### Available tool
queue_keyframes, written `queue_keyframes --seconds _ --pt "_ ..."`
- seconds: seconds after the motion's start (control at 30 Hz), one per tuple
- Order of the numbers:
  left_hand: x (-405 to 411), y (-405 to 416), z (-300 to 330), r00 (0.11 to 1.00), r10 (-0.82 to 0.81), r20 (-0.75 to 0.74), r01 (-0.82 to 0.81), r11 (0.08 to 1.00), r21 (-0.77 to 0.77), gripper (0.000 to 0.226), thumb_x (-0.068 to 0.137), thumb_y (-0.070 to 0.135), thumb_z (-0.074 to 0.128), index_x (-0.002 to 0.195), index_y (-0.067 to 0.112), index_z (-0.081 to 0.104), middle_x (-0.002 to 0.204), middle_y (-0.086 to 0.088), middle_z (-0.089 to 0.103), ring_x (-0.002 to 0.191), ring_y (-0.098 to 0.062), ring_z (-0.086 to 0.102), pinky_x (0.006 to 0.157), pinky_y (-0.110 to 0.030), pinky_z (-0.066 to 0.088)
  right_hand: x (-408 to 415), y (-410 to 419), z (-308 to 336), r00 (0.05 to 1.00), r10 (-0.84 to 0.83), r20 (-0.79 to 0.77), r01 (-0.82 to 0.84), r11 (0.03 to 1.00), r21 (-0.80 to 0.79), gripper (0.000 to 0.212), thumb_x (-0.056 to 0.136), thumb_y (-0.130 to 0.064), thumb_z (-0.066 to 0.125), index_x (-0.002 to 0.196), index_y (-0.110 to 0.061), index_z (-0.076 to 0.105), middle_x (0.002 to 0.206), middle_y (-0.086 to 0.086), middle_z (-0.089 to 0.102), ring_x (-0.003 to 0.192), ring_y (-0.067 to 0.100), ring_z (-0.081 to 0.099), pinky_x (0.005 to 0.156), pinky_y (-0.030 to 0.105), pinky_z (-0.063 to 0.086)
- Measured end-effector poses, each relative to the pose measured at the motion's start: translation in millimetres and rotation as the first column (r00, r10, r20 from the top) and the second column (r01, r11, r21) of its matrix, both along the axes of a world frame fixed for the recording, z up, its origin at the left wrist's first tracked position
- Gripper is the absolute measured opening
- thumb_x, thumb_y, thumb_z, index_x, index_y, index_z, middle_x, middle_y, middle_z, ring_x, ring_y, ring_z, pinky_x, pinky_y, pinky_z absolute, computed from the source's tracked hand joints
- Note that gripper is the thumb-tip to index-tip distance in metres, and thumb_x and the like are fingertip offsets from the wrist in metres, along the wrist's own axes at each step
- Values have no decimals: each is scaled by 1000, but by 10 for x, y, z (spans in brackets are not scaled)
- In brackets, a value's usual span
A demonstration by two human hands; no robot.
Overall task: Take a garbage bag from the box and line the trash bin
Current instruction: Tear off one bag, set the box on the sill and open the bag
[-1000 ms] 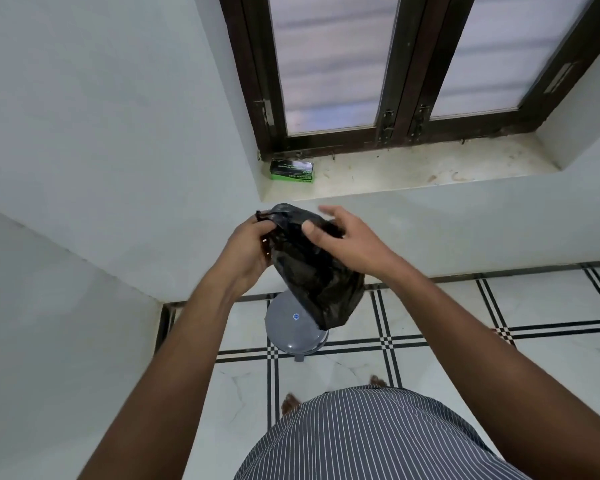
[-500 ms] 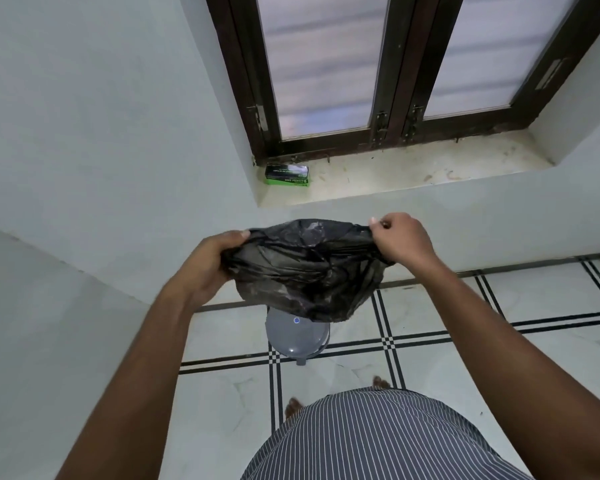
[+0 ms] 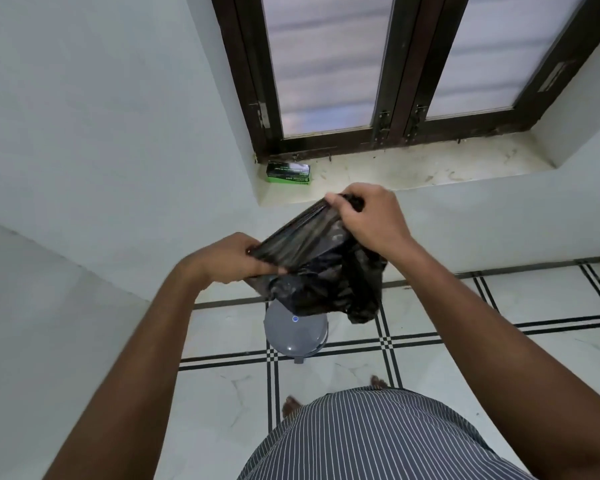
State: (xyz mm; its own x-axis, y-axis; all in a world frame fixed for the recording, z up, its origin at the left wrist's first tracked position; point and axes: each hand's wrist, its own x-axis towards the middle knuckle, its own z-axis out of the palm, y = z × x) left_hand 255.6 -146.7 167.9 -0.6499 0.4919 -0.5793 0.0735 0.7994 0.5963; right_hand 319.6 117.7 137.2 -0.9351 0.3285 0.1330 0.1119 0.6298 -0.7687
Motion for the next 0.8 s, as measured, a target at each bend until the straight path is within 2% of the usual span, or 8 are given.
queue_keyframes --seconds 0.1,0.2,0.3,0.37,0.47,0.57,0.7,0.8 --pt "-130 -250 -211 975 123 -187 -149 980 -132 30 101 29 72 77 14 81 58 7 70 64 -14 62 60 -28 42 88 292 -155 975 -211 -72 221 952 213 52 106 -59 61 76 -17 62 68 -1 62 65 20 61 56 36 45" --pt "-174 -308 -271 806 592 7 -578 784 225 22 106 20 63 94 7 75 87 -11 71 79 -24 67 71 -35 60 166 388 -242 963 -270 12 264 949 174 63 105 -69 56 69 -17 47 64 -2 52 62 20 53 57 36 36" --pt "-209 -263 -263 594 715 368 -797 462 389 22 109 14 51 114 9 72 108 -12 77 93 -25 73 75 -40 60 206 317 -212 977 -96 190 127 979 -158 69 99 -77 58 70 -16 45 62 -5 46 58 19 50 61 38 34" --pt "-215 -226 -271 548 678 490 -831 378 408 30 109 18 51 129 7 71 119 -14 79 106 -31 76 82 -42 63 231 262 -128 945 153 289 25 847 -531 61 97 -69 70 90 -8 70 80 -4 74 80 24 77 78 35 55" --pt "-147 -180 -226 606 638 475 -796 477 373 37 109 33 53 129 8 72 122 -13 80 106 -28 77 89 -39 62 328 271 -17 849 450 276 -45 583 -811 49 98 -34 80 132 0 73 128 19 79 117 36 77 108 46 60" --pt "-97 -242 -135 781 448 434 -611 693 384 39 102 43 68 116 7 77 112 -14 80 94 -23 78 85 -34 62 369 403 -60 867 421 266 37 478 -878 49 96 -27 80 130 7 73 128 26 76 110 38 76 102 45 64" --pt "-147 -510 -63 912 349 216 -404 853 330 41 85 39 88 111 8 80 109 -15 82 98 -30 79 92 -38 61 360 658 -289 913 -16 408 189 903 -386 27 92 -32 88 98 -9 77 90 8 81 85 30 79 74 35 60" --pt "-215 -651 -110 912 410 12 -401 886 231 37 81 45 90 97 12 85 99 -9 84 97 -28 79 93 -38 57 404 669 -364 909 -152 389 165 986 2 2 89 -18 75 90 -16 76 86 2 78 87 26 76 77 38 59"
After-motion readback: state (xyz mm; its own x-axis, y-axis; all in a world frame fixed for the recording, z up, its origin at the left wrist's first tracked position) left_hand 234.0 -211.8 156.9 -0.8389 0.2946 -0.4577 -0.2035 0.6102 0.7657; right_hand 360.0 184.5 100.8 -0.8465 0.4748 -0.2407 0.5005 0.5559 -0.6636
